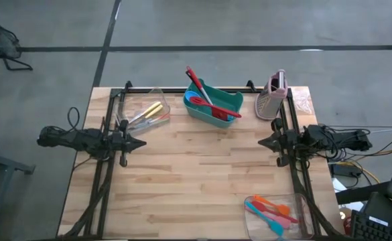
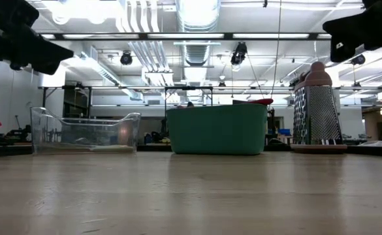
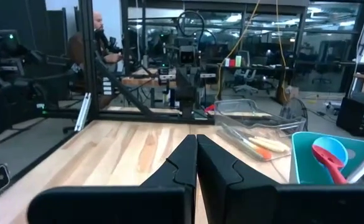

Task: Pick & Place Kitchen Items
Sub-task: Return to Home Position

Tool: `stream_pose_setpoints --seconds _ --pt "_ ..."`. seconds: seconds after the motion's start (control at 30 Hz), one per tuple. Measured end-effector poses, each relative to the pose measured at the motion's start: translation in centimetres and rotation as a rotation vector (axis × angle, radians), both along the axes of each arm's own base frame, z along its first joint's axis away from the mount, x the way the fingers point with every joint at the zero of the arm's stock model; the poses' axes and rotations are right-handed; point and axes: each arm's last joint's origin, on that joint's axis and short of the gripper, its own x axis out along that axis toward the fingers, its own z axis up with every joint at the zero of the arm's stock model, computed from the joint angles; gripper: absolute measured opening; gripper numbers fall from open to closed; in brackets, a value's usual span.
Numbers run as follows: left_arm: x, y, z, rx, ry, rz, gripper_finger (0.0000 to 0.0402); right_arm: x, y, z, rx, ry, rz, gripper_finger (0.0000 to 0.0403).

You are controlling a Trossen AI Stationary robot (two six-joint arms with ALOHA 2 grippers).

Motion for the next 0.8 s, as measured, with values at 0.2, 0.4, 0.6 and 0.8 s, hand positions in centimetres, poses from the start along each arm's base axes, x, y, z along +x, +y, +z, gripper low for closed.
stream_pose_setpoints --seconds 0.2,0.4,0.6,0.8 --pt "0.07 -0.02 -0.24 0.006 0.028 0.000 0.0010 0.00 0.00 -0.02 0.013 0.001 0.000 0.0008" --pt "0.11 -0.02 -0.28 0.008 0.033 0.000 0.0010 0.01 0.00 -0.03 0.007 0.001 -0.001 0.0009" --pt "0.11 -0.02 -0.28 0.008 0.033 0.000 0.0010 0.01 0.00 -0.02 0.007 0.001 -0.001 0.0009" --pt "0.10 -0.02 -0.28 0.007 0.033 0.000 0.0010 0.01 0.00 -0.02 0.007 0.001 -0.001 0.0009"
